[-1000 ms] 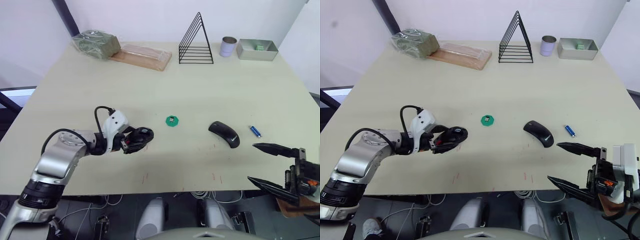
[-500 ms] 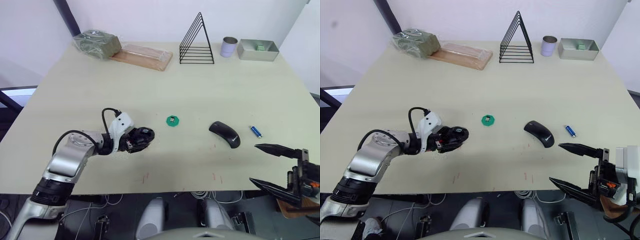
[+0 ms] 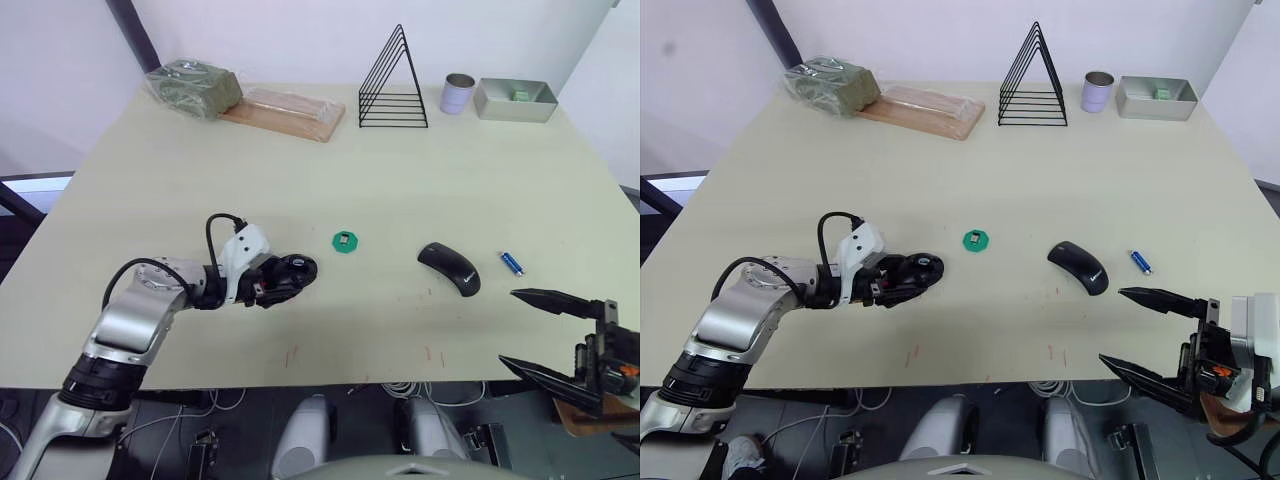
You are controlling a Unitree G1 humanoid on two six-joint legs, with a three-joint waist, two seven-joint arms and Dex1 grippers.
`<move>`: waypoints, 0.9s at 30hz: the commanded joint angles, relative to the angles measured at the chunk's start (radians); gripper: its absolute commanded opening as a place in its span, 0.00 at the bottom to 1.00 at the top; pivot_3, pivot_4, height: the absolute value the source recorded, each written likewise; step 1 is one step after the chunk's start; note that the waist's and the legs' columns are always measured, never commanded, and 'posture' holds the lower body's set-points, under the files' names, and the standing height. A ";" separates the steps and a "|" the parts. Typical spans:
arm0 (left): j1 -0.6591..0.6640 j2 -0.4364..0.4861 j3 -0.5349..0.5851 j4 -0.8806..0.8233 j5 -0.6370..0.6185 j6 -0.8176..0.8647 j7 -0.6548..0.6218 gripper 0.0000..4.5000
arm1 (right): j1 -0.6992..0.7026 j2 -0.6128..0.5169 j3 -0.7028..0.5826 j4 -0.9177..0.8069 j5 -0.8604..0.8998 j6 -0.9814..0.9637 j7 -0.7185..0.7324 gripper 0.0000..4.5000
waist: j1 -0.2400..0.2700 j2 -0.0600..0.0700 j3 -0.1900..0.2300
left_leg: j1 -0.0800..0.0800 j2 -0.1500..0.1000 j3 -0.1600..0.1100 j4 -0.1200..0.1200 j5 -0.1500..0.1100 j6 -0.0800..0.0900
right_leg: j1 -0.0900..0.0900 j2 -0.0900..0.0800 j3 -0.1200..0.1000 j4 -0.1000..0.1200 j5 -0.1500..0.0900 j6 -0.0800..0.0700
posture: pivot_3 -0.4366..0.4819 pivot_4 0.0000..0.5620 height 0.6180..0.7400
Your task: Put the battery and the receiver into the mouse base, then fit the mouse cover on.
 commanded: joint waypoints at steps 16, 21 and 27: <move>-0.403 -0.241 -0.463 0.044 0.254 0.010 -0.076 0.65 | 0.143 0.013 -0.187 -0.055 0.054 0.012 -0.015 1.00 | -0.004 -0.001 0.000 | 0.000 -0.001 0.000 0.001 0.000 0.000 | 0.001 0.004 0.001 0.000 0.000 0.000 | 0.48 0.27 1.00; -0.400 -0.272 -0.525 0.049 0.312 0.027 -0.068 0.65 | 0.161 0.005 -0.201 -0.047 0.055 0.017 -0.003 1.00 | -0.004 0.000 0.000 | 0.000 -0.001 0.000 0.001 0.000 0.000 | 0.001 0.004 0.002 0.000 0.000 0.000 | 0.48 0.27 1.00; -0.364 -0.276 -0.569 0.008 0.346 0.112 -0.061 0.65 | 0.149 0.000 -0.184 -0.056 0.073 0.043 -0.026 1.00 | -0.001 0.000 -0.001 | 0.000 -0.001 -0.001 0.001 0.000 0.000 | 0.002 0.004 0.002 0.000 0.000 0.000 | 0.48 0.27 1.00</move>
